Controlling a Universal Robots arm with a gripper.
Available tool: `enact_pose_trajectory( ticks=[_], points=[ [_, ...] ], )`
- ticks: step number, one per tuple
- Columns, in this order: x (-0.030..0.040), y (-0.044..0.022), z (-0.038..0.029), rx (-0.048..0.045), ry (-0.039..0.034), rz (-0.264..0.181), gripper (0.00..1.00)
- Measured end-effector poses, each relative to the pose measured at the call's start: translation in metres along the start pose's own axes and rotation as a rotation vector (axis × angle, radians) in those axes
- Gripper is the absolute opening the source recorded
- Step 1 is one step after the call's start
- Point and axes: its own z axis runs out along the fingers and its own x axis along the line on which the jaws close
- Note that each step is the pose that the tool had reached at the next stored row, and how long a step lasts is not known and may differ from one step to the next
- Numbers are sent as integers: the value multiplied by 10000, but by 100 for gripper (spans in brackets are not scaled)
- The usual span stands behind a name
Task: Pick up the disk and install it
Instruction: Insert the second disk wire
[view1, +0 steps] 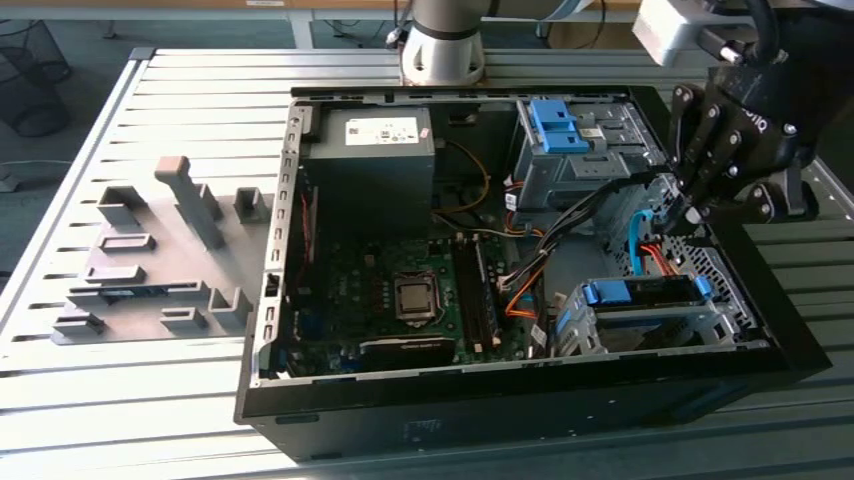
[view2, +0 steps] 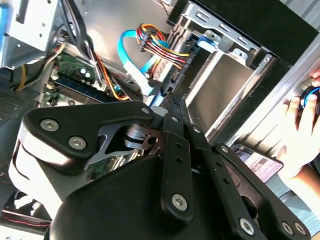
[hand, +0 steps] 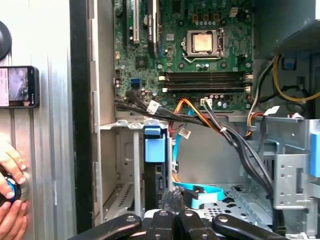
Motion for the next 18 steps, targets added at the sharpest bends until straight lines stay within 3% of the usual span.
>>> enact_pose_trajectory(
  ticks=[8,15,16,18],
  points=[
    [-166,4,-11,-34,1,29,11],
    [-186,6,-9,-45,18,230,11],
    [-187,6,-9,-45,18,231,17],
    [-187,6,-8,-45,30,232,17]
  ],
)
